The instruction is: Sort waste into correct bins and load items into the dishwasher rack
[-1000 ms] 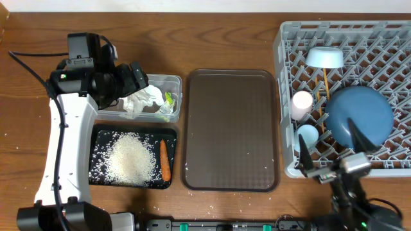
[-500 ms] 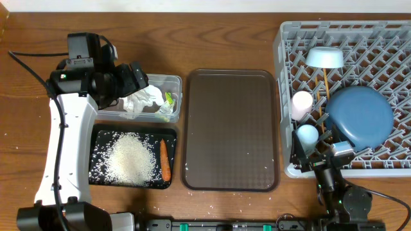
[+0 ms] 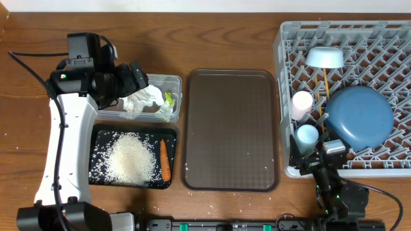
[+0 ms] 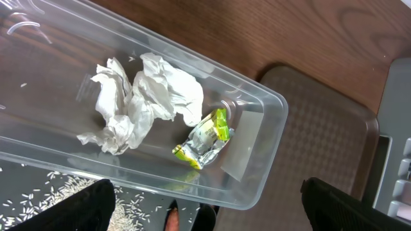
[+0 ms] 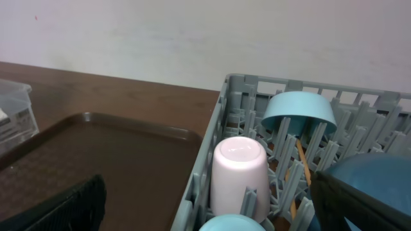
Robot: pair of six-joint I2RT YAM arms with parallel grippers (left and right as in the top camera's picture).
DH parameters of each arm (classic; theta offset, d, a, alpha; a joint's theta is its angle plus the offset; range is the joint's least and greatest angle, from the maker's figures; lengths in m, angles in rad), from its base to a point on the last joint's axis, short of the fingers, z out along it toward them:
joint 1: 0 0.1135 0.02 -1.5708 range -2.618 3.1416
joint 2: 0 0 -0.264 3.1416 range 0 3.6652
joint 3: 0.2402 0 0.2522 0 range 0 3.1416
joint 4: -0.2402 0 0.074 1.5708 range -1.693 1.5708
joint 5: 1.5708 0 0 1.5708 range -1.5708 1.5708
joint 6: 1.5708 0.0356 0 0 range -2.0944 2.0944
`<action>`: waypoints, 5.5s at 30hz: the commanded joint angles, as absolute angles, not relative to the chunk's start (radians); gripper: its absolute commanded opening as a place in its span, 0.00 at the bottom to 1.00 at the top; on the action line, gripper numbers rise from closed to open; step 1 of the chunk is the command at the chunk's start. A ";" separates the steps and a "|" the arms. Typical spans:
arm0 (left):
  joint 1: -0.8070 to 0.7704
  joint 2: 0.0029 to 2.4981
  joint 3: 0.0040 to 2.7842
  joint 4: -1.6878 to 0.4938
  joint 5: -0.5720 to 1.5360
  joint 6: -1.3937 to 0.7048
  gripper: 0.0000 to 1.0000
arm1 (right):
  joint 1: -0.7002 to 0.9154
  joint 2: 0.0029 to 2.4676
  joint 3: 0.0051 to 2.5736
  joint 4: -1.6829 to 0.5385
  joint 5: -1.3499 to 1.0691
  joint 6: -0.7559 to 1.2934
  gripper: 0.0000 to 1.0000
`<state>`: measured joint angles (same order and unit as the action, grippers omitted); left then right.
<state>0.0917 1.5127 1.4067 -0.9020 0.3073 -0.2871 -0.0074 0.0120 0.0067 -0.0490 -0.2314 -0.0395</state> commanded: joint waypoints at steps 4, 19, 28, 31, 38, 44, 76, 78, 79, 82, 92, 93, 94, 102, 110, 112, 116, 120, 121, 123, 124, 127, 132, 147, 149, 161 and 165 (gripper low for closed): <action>0.095 1.513 1.416 -0.904 0.301 -0.281 0.95 | -0.017 0.006 0.006 -0.056 -0.225 -0.061 0.99; 0.095 1.513 1.416 -0.905 0.301 -0.281 0.95 | -0.017 0.006 0.006 -0.056 -0.225 -0.061 0.99; 0.082 1.502 1.413 -0.905 0.301 -0.281 0.95 | -0.017 0.006 0.006 -0.056 -0.225 -0.061 0.99; 0.069 1.465 1.413 -0.905 0.301 -0.281 0.95 | -0.017 0.006 0.006 -0.056 -0.225 -0.061 0.99; -0.019 1.262 1.413 -0.905 0.301 -0.281 0.95 | -0.017 0.006 0.006 -0.056 -0.225 -0.061 0.99; -0.130 1.066 1.409 -0.904 0.237 -0.276 0.95 | -0.017 0.006 0.006 -0.056 -0.225 -0.061 0.99; -0.178 0.111 0.173 0.015 0.138 -0.273 0.95 | -0.017 0.006 0.006 -0.056 -0.225 -0.061 0.99; -0.178 0.094 0.133 0.056 0.139 -0.273 0.95 | -0.017 0.006 0.006 -0.056 -0.225 -0.061 0.99; -0.178 0.083 0.113 0.070 0.139 -0.273 0.95 | -0.017 0.006 0.006 -0.056 -0.225 -0.061 0.99; -0.178 0.050 0.067 0.085 0.138 -0.273 0.95 | -0.017 0.006 0.006 -0.056 -0.225 -0.061 0.99; -0.172 0.002 0.004 0.069 0.137 -0.265 0.95 | -0.017 0.006 0.006 -0.056 -0.224 -0.061 0.99; -0.167 0.002 0.004 0.068 0.138 -0.266 0.95 | -0.017 0.006 0.006 -0.056 -0.225 -0.061 0.99; -0.159 0.002 0.004 0.065 0.138 -0.266 0.95 | -0.017 0.006 0.006 -0.056 -0.225 -0.061 0.99; -0.096 0.002 0.004 -0.055 0.145 -0.266 0.95 | -0.017 0.006 0.006 -0.056 -0.225 -0.061 0.99; -0.097 0.004 0.004 -0.056 0.145 -0.266 0.95 | -0.017 0.006 0.006 -0.056 -0.225 -0.061 0.99; -0.097 0.004 0.004 -0.056 0.145 -0.266 0.95 | -0.017 0.006 0.006 -0.056 -0.225 -0.061 0.99; -0.097 0.004 0.004 -0.056 0.145 -0.266 0.95 | -0.017 0.006 0.006 -0.056 -0.225 -0.061 0.99; -0.097 0.004 0.004 -0.056 0.145 -0.266 0.95 | -0.017 0.006 0.006 -0.056 -0.224 -0.061 0.99; -0.097 0.004 0.004 -0.056 0.145 -0.266 0.95 | -0.017 0.006 0.006 -0.056 -0.225 -0.061 0.99; -0.097 0.004 0.004 -0.056 0.145 -0.266 0.95 | -0.017 0.006 0.006 -0.056 -0.225 -0.061 0.99; -0.097 0.004 0.004 -0.056 0.145 -0.266 0.95 | -0.017 0.006 0.006 -0.056 -0.225 -0.061 0.99; -0.097 0.004 0.004 -0.056 0.145 -0.266 0.95 | -0.017 0.006 0.006 -0.056 -0.225 -0.061 0.99; -0.097 0.004 0.004 -0.056 0.145 -0.266 0.95 | -0.017 0.006 0.006 -0.056 -0.225 -0.061 0.99; -0.097 0.004 0.004 -0.056 0.145 -0.266 0.95 | -0.017 0.006 0.006 -0.056 -0.225 -0.061 0.99; -0.097 0.004 0.004 -0.056 0.145 -0.266 0.95 | -0.017 0.006 0.006 -0.056 -0.225 -0.061 0.99; -0.097 0.004 0.004 -0.056 0.145 -0.266 0.95 | -0.017 0.006 0.006 -0.056 -0.225 -0.061 0.99; -0.097 0.004 0.004 -0.056 0.145 -0.266 0.95 | -0.017 0.006 0.006 -0.056 -0.225 -0.061 0.99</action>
